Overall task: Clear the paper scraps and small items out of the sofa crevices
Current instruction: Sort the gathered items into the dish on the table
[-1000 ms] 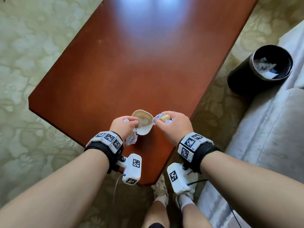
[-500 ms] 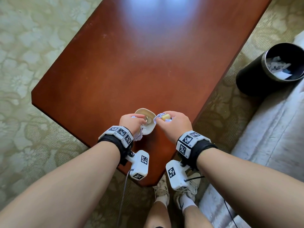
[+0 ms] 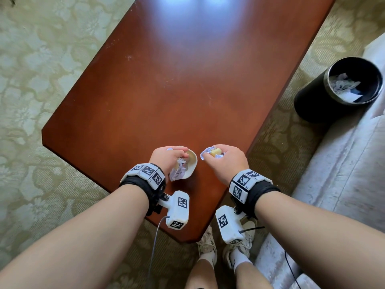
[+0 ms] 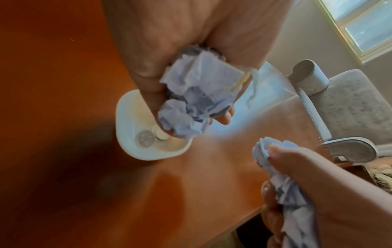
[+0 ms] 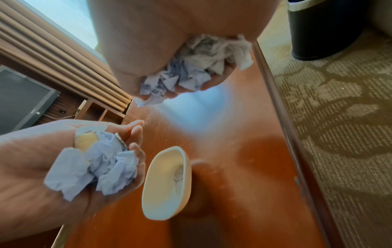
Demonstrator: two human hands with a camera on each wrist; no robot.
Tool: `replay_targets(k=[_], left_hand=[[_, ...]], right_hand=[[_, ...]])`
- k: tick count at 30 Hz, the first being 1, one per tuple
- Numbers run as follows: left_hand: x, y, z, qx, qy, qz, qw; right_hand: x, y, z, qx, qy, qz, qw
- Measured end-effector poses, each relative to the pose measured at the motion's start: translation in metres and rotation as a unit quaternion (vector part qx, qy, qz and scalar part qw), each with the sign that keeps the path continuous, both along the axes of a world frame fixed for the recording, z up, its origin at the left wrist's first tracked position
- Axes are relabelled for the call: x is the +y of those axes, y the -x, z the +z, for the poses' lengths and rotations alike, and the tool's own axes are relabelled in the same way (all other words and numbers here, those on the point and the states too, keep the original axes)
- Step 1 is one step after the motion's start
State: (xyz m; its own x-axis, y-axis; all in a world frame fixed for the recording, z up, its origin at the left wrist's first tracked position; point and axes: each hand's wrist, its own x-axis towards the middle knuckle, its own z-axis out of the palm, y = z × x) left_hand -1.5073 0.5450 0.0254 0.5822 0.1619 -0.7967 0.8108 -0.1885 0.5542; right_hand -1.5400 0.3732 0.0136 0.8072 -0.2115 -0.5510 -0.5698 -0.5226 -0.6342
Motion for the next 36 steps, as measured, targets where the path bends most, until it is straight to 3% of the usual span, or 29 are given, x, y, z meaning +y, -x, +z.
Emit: replay_targets(k=[9, 22, 28, 36], left_hand=[[-0.101, -0.035, 0.024, -0.020, 0.046, -0.092, 0.995], [-0.361, -0.103, 0.029, -0.056, 0.053, -0.249, 0.966], [-0.431, -0.134, 0.027, -0.054, 0.050, -0.304, 0.950], [-0.511, -0.222, 0.012, -0.025, 0.032, -0.339, 0.940]], right_hand=[[-0.078, -0.013, 0.031, -0.030, 0.002, -0.076, 0.997], [-0.310, -0.041, 0.029, -0.038, 0.029, -0.204, 0.978], [-0.374, -0.063, 0.026, -0.027, 0.032, -0.222, 0.974], [-0.443, -0.130, 0.023, -0.014, 0.035, -0.255, 0.966]])
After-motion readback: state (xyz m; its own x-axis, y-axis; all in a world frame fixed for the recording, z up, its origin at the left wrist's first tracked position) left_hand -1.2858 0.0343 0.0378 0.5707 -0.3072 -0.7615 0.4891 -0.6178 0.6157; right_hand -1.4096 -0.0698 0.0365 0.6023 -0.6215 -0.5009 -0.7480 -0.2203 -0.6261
